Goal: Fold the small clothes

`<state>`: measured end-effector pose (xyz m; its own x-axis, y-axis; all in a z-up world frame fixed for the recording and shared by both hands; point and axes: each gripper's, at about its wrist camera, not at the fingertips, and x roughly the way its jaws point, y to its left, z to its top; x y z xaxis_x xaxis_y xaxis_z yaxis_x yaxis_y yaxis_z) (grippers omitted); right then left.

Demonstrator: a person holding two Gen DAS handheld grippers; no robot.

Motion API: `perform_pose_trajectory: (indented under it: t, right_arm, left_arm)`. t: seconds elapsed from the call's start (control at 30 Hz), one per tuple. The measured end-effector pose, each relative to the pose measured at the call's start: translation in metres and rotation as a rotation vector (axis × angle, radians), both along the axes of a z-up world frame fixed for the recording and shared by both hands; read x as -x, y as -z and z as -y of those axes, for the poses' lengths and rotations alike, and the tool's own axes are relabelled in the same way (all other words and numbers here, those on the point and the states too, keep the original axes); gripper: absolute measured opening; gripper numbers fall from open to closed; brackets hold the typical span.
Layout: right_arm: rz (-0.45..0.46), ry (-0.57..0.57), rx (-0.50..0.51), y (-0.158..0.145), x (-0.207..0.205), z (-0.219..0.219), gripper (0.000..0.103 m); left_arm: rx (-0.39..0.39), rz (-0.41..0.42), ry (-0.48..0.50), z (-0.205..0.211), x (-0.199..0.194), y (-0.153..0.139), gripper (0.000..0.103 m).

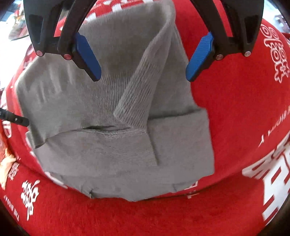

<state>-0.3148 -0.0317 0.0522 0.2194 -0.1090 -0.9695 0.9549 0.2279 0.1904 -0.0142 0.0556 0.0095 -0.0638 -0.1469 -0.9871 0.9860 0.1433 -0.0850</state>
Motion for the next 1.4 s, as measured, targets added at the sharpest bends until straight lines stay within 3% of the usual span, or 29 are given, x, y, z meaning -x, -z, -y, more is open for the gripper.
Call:
perform_pose_trajectory:
  t: [0.03,0.07,0.1,0.17,0.2,0.23,0.37,0.5,0.63,0.73,0.87,1.17,1.23,1.27,1.3,1.4]
  right_arm:
    - [-0.011,-0.004,-0.016,0.005,0.0,0.003,0.06]
    - [-0.021,-0.009,-0.029,0.011,-0.002,0.005,0.06]
    - [-0.023,-0.015,-0.044,0.016,-0.003,0.008,0.06]
    - [-0.015,-0.02,-0.064,0.019,-0.004,0.01,0.055]
    - [-0.022,-0.033,-0.068,0.02,-0.006,0.01,0.026]
    - [-0.025,-0.045,-0.068,0.019,-0.008,0.009,0.007]
    - [-0.004,-0.101,0.002,-0.013,-0.012,0.002,0.006]
    - [0.074,-0.096,0.06,-0.058,-0.003,0.005,0.006]
    - [0.123,-0.059,0.126,-0.089,0.0,0.036,0.006]
    - [0.122,-0.061,0.174,-0.096,-0.011,0.068,0.006]
    - [0.124,-0.032,0.177,-0.07,-0.029,0.121,0.006]
    - [0.146,0.125,0.02,0.03,-0.032,0.169,0.006]
    - [0.15,0.168,0.014,0.039,-0.027,0.171,0.007]
    - [0.152,0.192,0.018,0.04,-0.023,0.172,0.009]
    - [0.149,0.21,0.019,0.039,-0.02,0.173,0.014]
    - [0.062,0.263,0.05,0.034,-0.01,0.174,0.023]
  left_arm:
    - [-0.01,0.024,0.001,0.004,0.002,0.003,0.092]
    - [-0.026,0.051,-0.004,0.008,0.003,0.008,0.072]
    - [-0.042,0.06,-0.013,0.009,0.002,0.012,0.045]
    - [-0.052,0.0,-0.057,0.011,-0.004,0.016,0.028]
    - [-0.035,-0.02,-0.074,0.013,-0.006,0.014,0.009]
    - [-0.033,-0.021,-0.074,0.013,-0.006,0.012,0.009]
    - [0.012,-0.073,-0.107,0.009,-0.015,-0.013,0.008]
    - [0.08,-0.084,-0.131,0.014,-0.026,-0.054,0.007]
    - [0.172,-0.056,-0.135,0.045,-0.036,-0.089,0.007]
    - [0.225,-0.024,-0.123,0.079,-0.045,-0.095,0.007]
    - [0.24,0.041,-0.141,0.132,-0.058,-0.067,0.007]
    - [0.086,0.111,-0.26,0.173,-0.069,0.031,0.009]
    - [0.085,0.16,-0.282,0.173,-0.075,0.035,0.033]
    - [0.083,0.206,-0.304,0.173,-0.079,0.035,0.058]
    - [0.082,0.259,-0.327,0.172,-0.085,0.033,0.072]
    - [0.066,0.303,-0.377,0.166,-0.108,0.027,0.072]
